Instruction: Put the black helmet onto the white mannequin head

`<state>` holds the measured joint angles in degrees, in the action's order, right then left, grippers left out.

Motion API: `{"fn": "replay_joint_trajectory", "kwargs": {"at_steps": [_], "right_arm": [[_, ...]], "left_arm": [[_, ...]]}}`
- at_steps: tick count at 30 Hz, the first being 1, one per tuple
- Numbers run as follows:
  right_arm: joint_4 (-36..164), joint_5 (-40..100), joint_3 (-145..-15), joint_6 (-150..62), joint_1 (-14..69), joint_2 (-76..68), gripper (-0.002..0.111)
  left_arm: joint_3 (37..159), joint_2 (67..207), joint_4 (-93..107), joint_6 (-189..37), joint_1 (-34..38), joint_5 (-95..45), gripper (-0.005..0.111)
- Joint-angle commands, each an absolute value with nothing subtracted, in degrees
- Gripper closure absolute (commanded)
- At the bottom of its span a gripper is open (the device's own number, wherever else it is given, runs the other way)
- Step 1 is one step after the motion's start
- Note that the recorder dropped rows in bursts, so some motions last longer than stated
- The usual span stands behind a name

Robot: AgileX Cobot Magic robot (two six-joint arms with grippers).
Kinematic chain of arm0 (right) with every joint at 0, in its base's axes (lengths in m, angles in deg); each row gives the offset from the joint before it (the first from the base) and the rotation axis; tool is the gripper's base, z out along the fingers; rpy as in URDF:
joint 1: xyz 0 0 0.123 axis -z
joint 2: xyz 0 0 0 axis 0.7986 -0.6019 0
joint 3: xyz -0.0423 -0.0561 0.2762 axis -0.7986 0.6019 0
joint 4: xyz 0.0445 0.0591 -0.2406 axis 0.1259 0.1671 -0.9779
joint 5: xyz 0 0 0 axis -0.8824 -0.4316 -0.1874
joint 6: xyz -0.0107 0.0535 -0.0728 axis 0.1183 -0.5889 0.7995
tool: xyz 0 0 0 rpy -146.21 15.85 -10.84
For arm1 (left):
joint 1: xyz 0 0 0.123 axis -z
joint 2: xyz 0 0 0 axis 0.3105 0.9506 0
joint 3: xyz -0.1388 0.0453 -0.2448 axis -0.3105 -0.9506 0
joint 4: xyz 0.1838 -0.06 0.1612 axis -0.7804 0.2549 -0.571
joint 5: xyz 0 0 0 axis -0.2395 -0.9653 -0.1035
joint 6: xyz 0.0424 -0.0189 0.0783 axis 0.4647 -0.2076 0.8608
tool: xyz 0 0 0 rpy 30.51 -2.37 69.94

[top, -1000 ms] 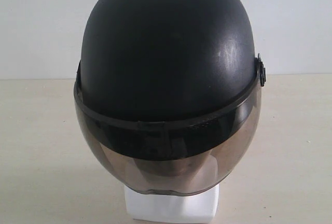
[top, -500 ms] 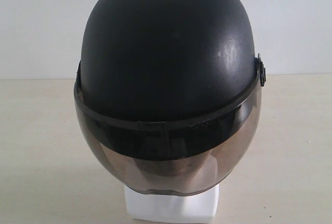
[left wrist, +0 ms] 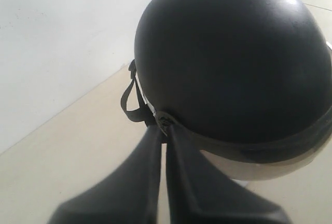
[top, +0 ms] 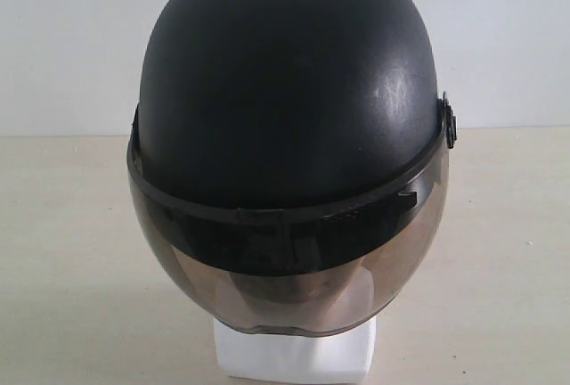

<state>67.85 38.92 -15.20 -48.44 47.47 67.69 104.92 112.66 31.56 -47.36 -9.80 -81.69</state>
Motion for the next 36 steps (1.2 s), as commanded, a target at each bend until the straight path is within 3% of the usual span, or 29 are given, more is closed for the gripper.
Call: {"fn": "replay_joint_trajectory", "kwargs": {"at_steps": [1, 9, 16, 36], "right_arm": [[67.27, 39.85, -14.97, -48.16, 46.48, 67.95, 0.109], [66.62, 48.48, -14.97, -43.52, 46.48, 67.95, 0.109], [65.78, 48.40, -14.97, -34.86, 46.48, 67.95, 0.109], [65.95, 48.56, -14.97, -35.44, 46.48, 67.95, 0.109]], "left_arm": [[104.76, 112.51, 32.20, -47.82, -10.07, -81.20, 0.102], [104.76, 112.51, 32.20, -47.82, -10.07, -81.20, 0.102], [104.76, 112.51, 32.20, -47.82, -10.07, -81.20, 0.102], [104.76, 112.51, 32.20, -47.82, -10.07, -81.20, 0.102]]}}
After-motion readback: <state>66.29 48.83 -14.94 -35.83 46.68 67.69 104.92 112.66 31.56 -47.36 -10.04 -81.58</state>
